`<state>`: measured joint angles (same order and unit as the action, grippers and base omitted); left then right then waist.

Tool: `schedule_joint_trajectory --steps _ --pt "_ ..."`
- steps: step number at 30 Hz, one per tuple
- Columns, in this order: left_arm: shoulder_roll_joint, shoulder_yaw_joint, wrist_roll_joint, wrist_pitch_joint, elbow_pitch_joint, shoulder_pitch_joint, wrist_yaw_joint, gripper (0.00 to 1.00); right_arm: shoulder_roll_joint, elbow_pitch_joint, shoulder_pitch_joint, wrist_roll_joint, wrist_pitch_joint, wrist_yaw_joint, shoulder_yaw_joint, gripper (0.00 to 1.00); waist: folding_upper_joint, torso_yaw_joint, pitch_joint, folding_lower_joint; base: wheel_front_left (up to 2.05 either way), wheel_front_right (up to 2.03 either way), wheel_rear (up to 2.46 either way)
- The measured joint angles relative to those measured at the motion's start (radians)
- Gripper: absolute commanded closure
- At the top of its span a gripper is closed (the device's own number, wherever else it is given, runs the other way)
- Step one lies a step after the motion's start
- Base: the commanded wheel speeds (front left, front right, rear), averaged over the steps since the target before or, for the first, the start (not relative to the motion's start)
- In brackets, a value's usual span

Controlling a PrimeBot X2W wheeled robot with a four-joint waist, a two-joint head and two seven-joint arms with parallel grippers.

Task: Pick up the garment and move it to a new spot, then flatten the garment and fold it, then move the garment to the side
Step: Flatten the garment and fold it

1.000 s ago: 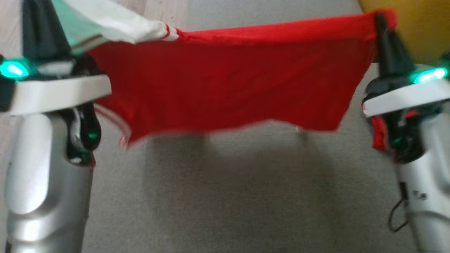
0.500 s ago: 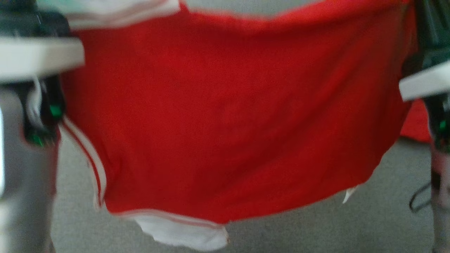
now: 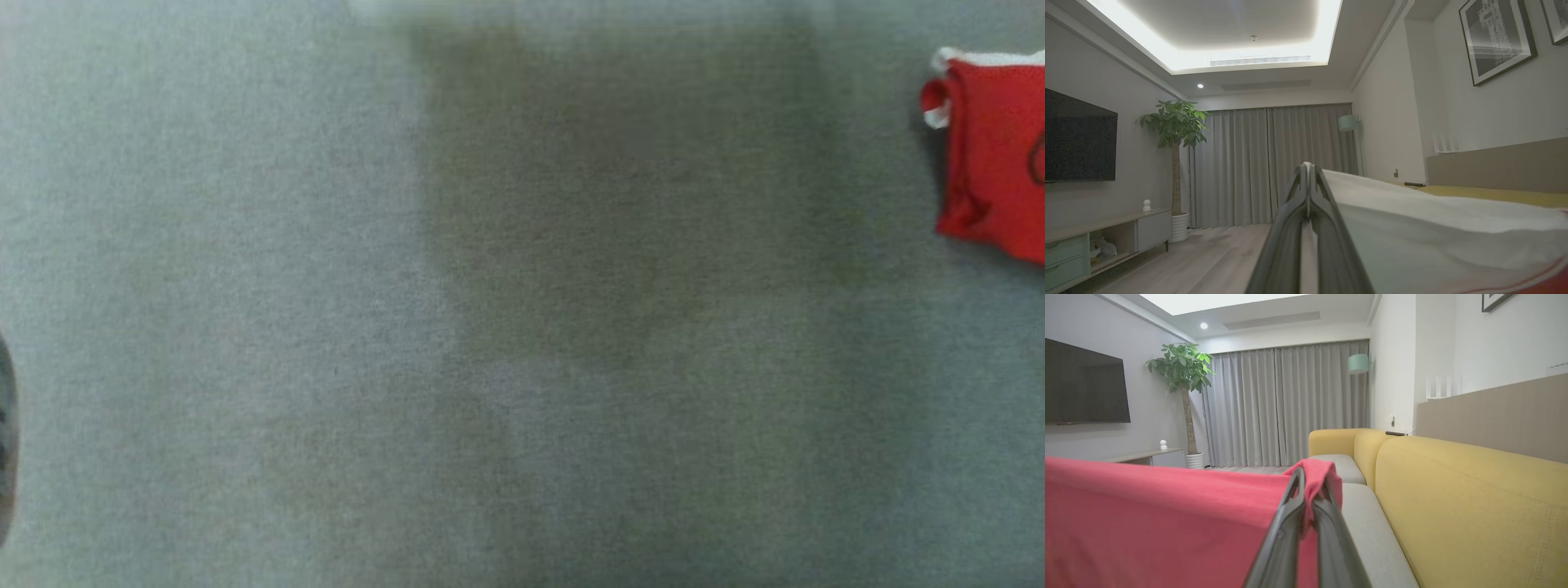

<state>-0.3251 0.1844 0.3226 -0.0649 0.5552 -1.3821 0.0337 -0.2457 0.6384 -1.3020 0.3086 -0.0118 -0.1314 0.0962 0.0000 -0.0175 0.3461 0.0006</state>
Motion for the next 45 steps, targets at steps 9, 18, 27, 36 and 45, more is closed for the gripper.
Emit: schedule_joint_trajectory --steps 9,18,27,36,45 --pt "0.02 0.079 -0.043 -0.141 0.209 0.003 -0.079 1.0 0.004 0.291 0.024 -0.002 0.151 0.0 0.114 1.0 0.0 0.03 0.001 -0.0006 0.0 0.0 0.0" --pt "0.026 0.169 -0.053 -0.17 0.236 0.381 -0.123 1.0 -0.053 0.391 0.239 0.109 0.093 0.0 0.354 1.0 0.0 0.038 -0.047 -0.0006 0.0 0.0 0.0" --pt "-0.001 0.226 -0.014 -0.131 0.072 0.72 -0.137 1.0 -0.158 0.308 0.434 0.265 -0.04 0.0 0.583 1.0 0.0001 0.034 -0.162 -0.0007 0.0 0.0 0.0" --pt "-0.105 0.274 0.038 0.115 -0.329 1.035 -0.133 1.0 -0.29 0.116 0.633 0.496 -0.191 0.0 0.768 1.0 0.0001 0.046 -0.31 -0.0008 0.0 0.0 0.0" --pt "-0.195 0.282 0.097 0.299 -0.655 1.308 -0.057 1.0 -0.393 -0.07 0.767 0.637 -0.284 0.0 0.833 1.0 0.0001 0.039 -0.396 -0.0008 0.0 0.0 0.0"
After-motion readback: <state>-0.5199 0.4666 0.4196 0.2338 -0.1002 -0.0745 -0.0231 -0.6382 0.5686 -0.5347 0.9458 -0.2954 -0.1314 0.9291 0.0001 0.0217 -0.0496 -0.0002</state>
